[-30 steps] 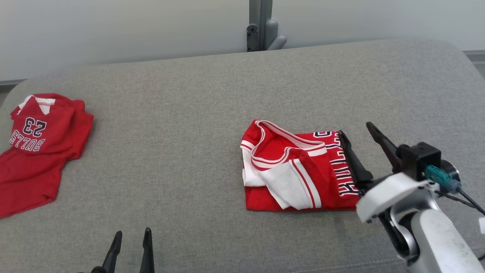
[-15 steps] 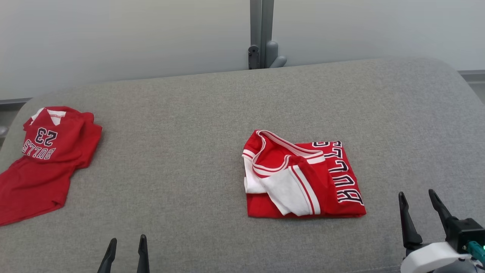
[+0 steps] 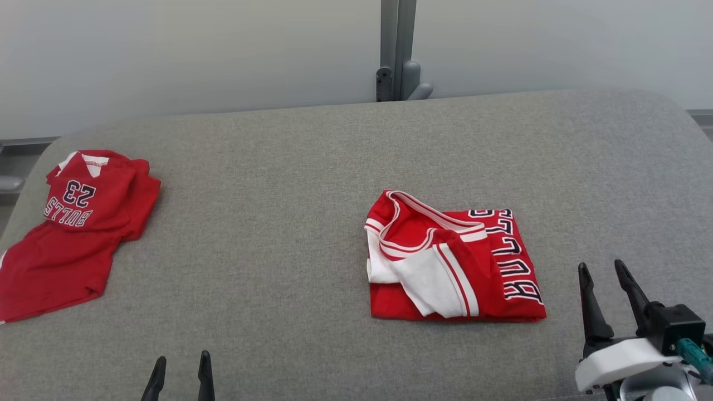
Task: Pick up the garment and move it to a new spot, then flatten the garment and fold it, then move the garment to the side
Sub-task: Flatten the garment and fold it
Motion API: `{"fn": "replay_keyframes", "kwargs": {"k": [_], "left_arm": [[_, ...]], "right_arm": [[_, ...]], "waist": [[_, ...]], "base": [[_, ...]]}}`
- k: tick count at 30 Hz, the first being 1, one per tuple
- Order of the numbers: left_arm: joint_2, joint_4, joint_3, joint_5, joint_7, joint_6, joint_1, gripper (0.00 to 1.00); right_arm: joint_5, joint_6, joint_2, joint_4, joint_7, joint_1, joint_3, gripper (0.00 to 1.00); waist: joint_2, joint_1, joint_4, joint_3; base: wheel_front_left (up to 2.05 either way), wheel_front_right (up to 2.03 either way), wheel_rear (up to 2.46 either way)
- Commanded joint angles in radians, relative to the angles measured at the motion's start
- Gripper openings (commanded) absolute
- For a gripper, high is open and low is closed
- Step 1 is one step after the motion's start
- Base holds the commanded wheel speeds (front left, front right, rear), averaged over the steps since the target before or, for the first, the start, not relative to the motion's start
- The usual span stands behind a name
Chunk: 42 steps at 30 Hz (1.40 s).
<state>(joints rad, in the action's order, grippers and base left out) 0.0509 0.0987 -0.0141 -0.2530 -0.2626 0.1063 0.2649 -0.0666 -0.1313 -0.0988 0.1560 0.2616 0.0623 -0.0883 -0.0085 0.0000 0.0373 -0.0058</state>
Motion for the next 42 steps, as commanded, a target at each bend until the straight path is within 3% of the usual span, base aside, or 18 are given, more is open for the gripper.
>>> {"fn": "replay_keyframes", "kwargs": {"k": [1, 8, 15, 23, 30, 42], "left_arm": [[0.0, -0.006, -0.002, 0.003, -0.003, 0.005, -0.012, 1.0], [0.0, -0.006, -0.014, 0.017, -0.003, 0.015, -0.051, 1.0], [0.0, 0.001, -0.007, 0.034, -0.003, 0.023, -0.089, 1.0], [0.0, 0.012, -0.006, 0.023, -0.003, 0.025, -0.116, 1.0], [0.0, 0.02, -0.013, 0.012, -0.003, 0.025, -0.116, 1.0], [0.0, 0.026, -0.03, -0.007, -0.003, 0.025, -0.118, 1.0]], "right_arm": [[-0.017, 0.001, -0.014, 0.017, 0.004, -0.031, 0.008, 0.0], [0.0, 0.001, -0.04, 0.178, 0.004, -0.211, 0.034, 0.0], [0.012, 0.001, -0.015, 0.375, 0.004, -0.38, 0.123, 0.0], [0.006, 0.001, 0.004, 0.508, 0.004, -0.455, 0.168, 0.0], [-0.016, 0.001, 0.015, 0.549, 0.004, -0.475, 0.247, 0.0], [-0.121, 0.001, 0.01, 0.582, 0.004, -0.479, 0.489, 0.0]], "waist": [[0.0085, 0.0, 0.004, 0.012], [0.0085, 0.0, 0.015, 0.087], [0.0085, 0.0, 0.037, 0.148], [0.0085, 0.0, 0.066, 0.173], [0.0085, 0.0, 0.081, 0.172], [0.0085, 0.0, 0.142, 0.164]], "base": [[0.0, 0.0, 0.0], [0.0, 0.0, 0.0], [0.0, 0.0, 0.0], [0.0, 0.0, 0.0], [0.0, 0.0, 0.0], [0.0, 0.0, 0.0]]}}
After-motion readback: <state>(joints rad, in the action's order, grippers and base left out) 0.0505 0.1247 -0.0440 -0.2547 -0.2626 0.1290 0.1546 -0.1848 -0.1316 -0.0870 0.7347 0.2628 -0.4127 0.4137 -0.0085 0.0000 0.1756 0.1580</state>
